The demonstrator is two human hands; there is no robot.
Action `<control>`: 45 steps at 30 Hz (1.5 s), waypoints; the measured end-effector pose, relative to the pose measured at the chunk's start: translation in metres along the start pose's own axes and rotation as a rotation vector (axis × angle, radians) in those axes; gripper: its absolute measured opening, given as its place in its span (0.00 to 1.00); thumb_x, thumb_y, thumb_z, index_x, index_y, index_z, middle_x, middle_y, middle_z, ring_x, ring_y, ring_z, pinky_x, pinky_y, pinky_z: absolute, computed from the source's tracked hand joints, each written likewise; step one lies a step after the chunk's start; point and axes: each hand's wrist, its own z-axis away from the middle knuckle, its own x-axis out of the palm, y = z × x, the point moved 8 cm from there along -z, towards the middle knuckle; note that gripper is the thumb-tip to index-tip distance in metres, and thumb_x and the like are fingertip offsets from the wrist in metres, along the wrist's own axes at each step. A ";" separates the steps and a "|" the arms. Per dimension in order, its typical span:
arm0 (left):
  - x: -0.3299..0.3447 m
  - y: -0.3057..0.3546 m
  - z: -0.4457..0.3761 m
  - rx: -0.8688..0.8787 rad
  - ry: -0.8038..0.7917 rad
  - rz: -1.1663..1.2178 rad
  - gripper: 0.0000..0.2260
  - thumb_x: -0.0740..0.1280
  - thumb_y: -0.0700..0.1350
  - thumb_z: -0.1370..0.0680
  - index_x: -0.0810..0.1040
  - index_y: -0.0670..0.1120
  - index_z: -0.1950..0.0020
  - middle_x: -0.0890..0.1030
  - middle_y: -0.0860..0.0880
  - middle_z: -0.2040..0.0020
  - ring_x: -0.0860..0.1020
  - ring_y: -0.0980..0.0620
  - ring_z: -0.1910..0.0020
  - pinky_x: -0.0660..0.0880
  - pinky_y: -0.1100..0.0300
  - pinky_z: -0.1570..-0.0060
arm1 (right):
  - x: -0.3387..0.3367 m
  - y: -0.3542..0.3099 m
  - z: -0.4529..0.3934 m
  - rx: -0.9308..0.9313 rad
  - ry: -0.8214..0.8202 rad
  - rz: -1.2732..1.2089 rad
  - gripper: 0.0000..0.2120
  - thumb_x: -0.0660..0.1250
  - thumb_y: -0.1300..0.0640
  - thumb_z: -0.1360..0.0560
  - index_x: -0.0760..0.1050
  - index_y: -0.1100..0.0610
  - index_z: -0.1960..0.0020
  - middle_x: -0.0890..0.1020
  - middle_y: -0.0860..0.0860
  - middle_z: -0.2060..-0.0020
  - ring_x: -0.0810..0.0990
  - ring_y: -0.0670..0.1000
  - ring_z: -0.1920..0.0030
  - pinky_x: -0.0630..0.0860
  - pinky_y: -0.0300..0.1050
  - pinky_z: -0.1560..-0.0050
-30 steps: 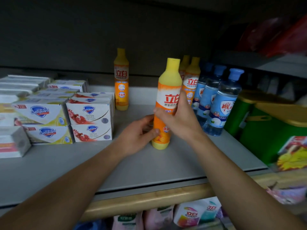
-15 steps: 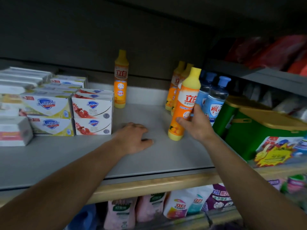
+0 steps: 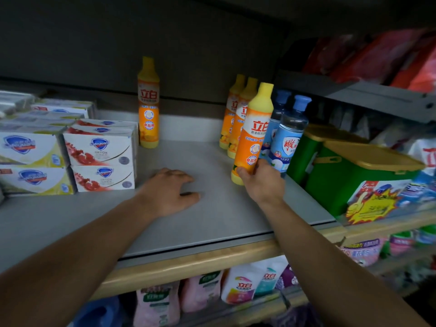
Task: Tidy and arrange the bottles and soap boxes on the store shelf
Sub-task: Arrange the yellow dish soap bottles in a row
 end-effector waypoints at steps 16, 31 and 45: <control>-0.004 0.003 0.004 -0.001 0.029 -0.024 0.33 0.57 0.66 0.32 0.75 0.52 0.32 0.74 0.51 0.31 0.69 0.49 0.31 0.62 0.60 0.30 | 0.021 0.006 -0.032 0.110 0.037 0.041 0.24 0.62 0.40 0.21 0.71 0.60 0.39 0.80 0.59 0.43 0.79 0.62 0.44 0.77 0.54 0.50; -0.001 -0.001 -0.001 0.012 0.035 -0.002 0.41 0.50 0.72 0.38 0.75 0.52 0.33 0.75 0.52 0.32 0.69 0.49 0.31 0.63 0.56 0.30 | 0.030 0.014 -0.046 0.171 0.054 0.022 0.22 0.63 0.41 0.21 0.74 0.60 0.40 0.81 0.58 0.45 0.80 0.60 0.46 0.72 0.49 0.57; -0.001 -0.002 0.004 -0.041 -0.014 0.039 0.33 0.58 0.66 0.32 0.73 0.53 0.31 0.73 0.52 0.30 0.68 0.49 0.30 0.62 0.59 0.30 | 0.011 -0.006 -0.012 -0.027 -0.070 -0.130 0.17 0.63 0.42 0.23 0.79 0.55 0.47 0.82 0.52 0.51 0.79 0.55 0.50 0.74 0.45 0.53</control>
